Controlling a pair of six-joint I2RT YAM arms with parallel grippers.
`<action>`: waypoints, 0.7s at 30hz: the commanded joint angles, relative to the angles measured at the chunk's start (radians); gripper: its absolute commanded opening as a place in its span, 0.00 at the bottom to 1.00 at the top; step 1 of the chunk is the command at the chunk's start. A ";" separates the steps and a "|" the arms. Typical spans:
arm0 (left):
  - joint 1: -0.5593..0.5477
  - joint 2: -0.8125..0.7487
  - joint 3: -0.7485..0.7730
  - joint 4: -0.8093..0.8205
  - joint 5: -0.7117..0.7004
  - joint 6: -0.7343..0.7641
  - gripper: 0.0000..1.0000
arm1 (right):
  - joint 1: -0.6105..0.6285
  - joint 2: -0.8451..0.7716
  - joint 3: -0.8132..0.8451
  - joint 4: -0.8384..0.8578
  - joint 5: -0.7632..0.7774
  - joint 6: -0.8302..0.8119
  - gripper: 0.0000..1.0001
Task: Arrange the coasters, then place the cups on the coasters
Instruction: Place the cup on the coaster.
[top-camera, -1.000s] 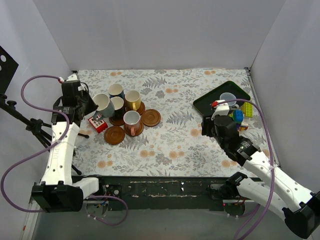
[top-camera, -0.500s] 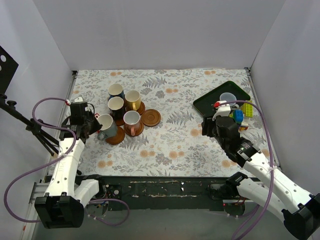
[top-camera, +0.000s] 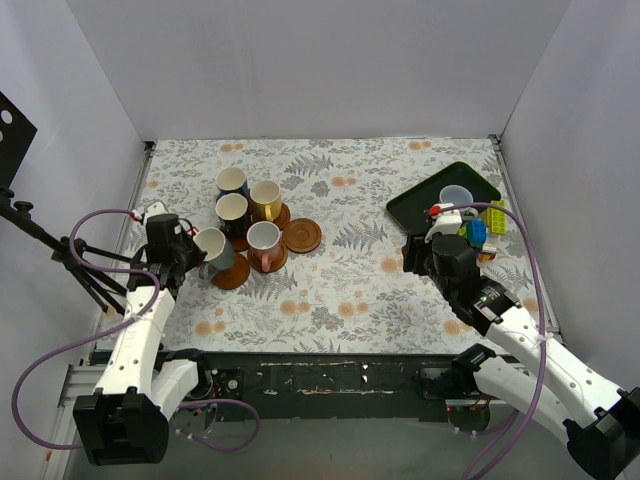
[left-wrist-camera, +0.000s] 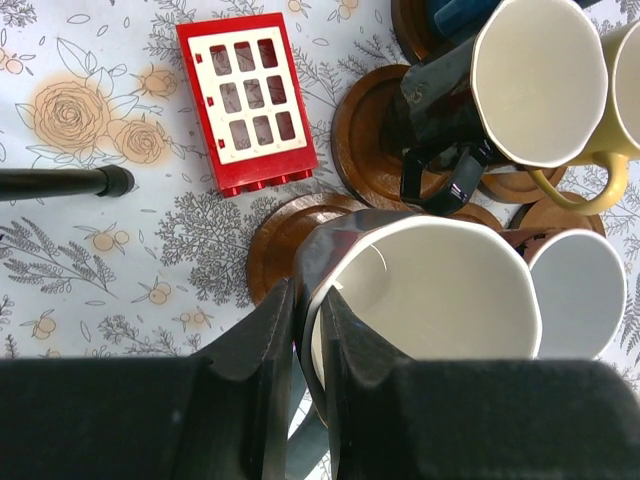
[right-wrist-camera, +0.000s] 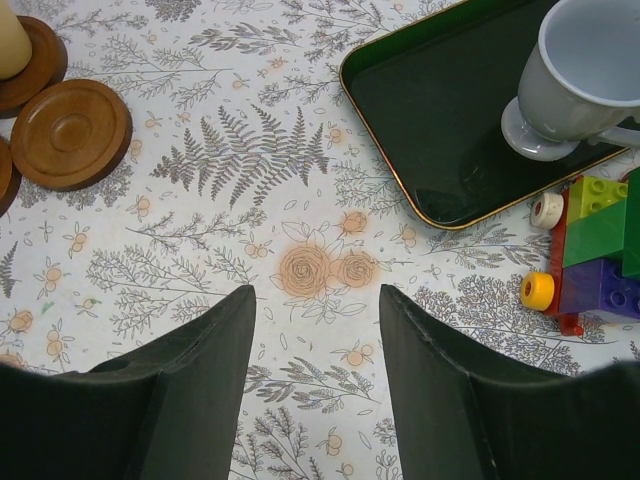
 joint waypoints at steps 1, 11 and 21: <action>0.001 0.006 0.000 0.126 -0.017 -0.020 0.00 | -0.009 -0.022 -0.004 0.042 0.007 0.014 0.60; -0.015 0.052 -0.040 0.156 -0.015 -0.025 0.00 | -0.011 -0.022 -0.013 0.044 0.004 0.023 0.60; -0.076 0.084 -0.038 0.153 -0.066 -0.017 0.00 | -0.015 -0.021 -0.019 0.044 0.001 0.028 0.60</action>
